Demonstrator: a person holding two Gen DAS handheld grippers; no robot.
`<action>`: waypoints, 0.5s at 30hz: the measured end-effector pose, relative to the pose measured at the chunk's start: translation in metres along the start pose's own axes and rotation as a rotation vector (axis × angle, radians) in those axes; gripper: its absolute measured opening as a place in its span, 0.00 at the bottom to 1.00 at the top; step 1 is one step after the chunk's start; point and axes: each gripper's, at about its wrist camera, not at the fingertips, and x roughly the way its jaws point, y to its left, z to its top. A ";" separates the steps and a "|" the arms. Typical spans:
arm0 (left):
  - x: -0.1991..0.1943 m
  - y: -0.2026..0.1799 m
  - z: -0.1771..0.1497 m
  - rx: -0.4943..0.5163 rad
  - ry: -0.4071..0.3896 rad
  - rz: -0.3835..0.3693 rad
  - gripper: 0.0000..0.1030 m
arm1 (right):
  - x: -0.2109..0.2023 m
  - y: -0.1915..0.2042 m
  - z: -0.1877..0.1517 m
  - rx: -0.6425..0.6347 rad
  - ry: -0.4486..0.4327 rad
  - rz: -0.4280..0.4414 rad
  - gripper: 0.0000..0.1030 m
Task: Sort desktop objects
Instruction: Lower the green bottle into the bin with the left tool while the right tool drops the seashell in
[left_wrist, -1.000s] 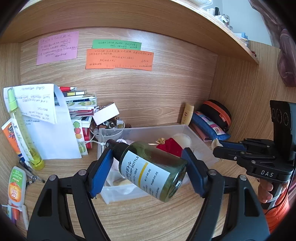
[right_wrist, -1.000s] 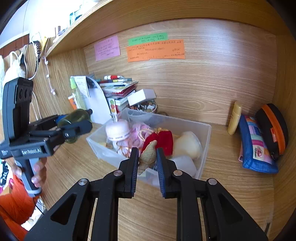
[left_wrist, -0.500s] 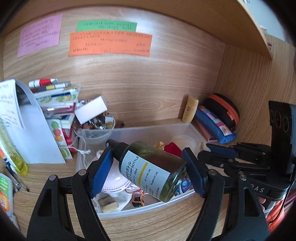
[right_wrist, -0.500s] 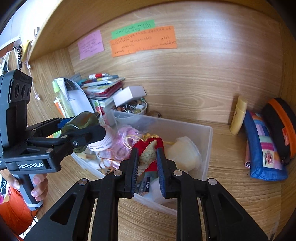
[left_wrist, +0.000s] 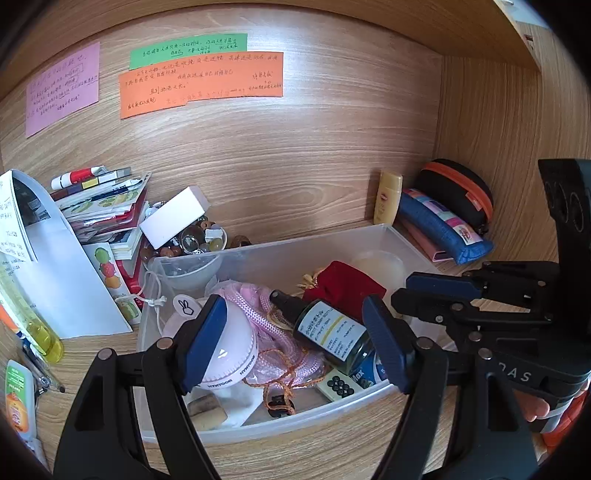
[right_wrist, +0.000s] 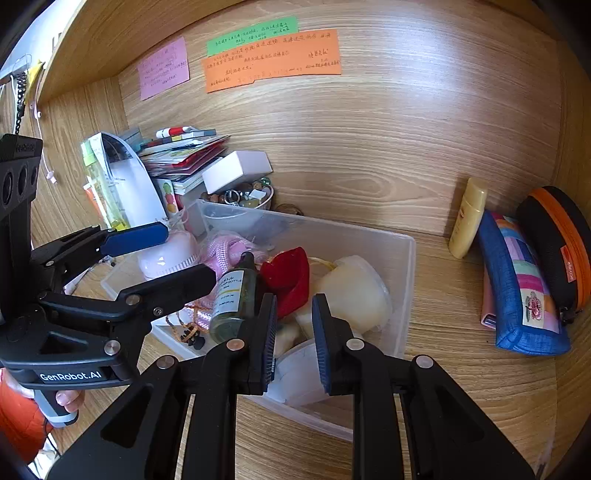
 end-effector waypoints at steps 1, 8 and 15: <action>0.000 0.000 0.000 0.002 -0.003 0.007 0.73 | 0.000 -0.001 -0.001 0.000 0.001 -0.002 0.17; -0.003 0.004 -0.001 0.002 -0.018 0.025 0.74 | -0.003 0.001 -0.002 -0.031 -0.024 -0.057 0.17; -0.004 0.008 -0.002 -0.012 -0.010 0.022 0.80 | -0.010 -0.001 -0.001 -0.033 -0.044 -0.071 0.18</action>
